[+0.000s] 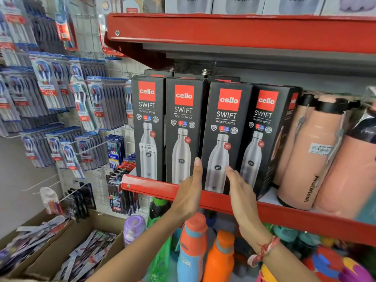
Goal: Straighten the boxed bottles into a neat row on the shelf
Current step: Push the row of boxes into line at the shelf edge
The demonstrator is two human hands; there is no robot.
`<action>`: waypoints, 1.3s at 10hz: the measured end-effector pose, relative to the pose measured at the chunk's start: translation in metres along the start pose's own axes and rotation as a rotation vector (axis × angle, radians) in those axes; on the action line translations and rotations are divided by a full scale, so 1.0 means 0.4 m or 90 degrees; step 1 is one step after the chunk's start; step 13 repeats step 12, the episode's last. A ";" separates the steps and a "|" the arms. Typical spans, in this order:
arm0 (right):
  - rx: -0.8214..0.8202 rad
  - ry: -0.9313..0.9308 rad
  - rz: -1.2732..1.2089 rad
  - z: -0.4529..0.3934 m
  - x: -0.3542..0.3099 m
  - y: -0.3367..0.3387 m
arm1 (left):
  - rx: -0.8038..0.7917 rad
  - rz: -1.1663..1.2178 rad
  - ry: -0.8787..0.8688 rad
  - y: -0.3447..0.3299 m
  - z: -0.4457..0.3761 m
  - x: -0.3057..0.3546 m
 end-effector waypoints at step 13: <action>0.219 -0.166 -0.306 -0.044 0.069 0.114 | -0.045 0.197 0.079 -0.310 0.005 0.056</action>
Point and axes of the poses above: each hand's wrist, its own z-axis away from the middle knuckle, its own y-axis out of the back of the hand, x = y × z, the point moved 1 cm from there along -z, towards the middle knuckle, and after that the axes turned 11 degrees about y, right-handed, at the moved point
